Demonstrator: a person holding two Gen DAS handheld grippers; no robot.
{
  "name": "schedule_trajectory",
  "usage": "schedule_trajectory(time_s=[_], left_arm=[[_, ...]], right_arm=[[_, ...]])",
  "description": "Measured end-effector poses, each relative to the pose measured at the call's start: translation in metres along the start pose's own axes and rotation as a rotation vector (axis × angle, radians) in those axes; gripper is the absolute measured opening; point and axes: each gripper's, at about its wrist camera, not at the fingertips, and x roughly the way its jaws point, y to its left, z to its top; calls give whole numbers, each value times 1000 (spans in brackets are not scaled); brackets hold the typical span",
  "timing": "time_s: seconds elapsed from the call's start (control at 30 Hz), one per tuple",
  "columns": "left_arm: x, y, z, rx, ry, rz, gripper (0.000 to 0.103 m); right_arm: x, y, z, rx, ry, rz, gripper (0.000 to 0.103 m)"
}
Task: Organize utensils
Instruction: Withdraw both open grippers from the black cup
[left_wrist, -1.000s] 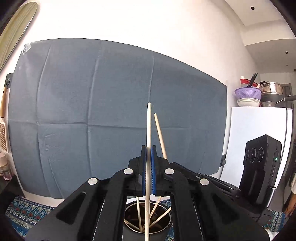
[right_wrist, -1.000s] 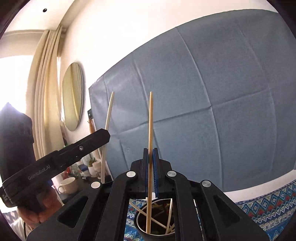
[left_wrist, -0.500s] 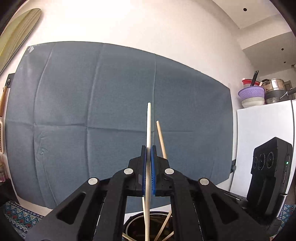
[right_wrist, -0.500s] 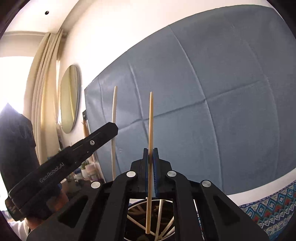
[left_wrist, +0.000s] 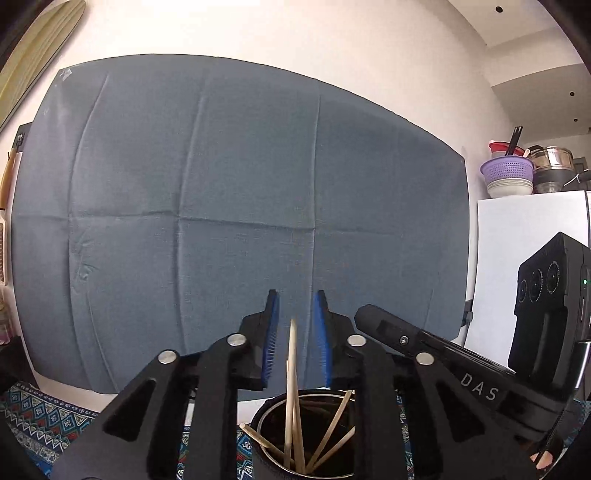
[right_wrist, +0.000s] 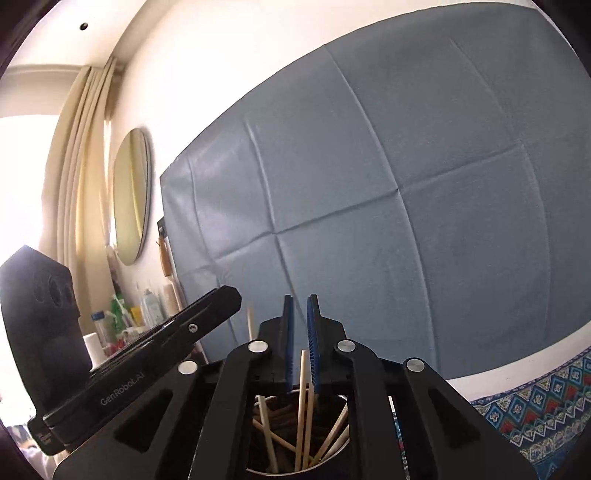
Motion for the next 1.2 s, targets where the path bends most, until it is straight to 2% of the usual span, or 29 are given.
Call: schedule_trajectory(time_s=[0.03,0.07,0.13,0.23,0.4,0.43,0.57,0.7,1.2], left_arm=[[-4,0,4,-4,-6,-3,33],[-8,1,9,-12,-12,-6,34],[-14,1,19,-12,-17,9,39],[-25,4,33,-13,-34,17,50],[-44,6,49,-2,-45,38,68],[-48,6,52,2,-45,39,72],[-62,6,61,8,-39,52,78],[-74,7,67,18,-24,94,82],[-116,21,68,-4,141,215,97]], right_arm=[[-2,1,3,7,-1,4,34],[-6,2,7,14,-6,9,43],[-12,6,14,8,-6,21,43],[-22,15,22,-26,-13,12,54],[-37,26,33,-38,-13,10,64],[-41,28,35,-42,-14,6,69],[-51,36,44,-39,-3,1,81],[-63,46,52,-51,-1,-15,85],[-105,74,59,-92,61,-111,89]])
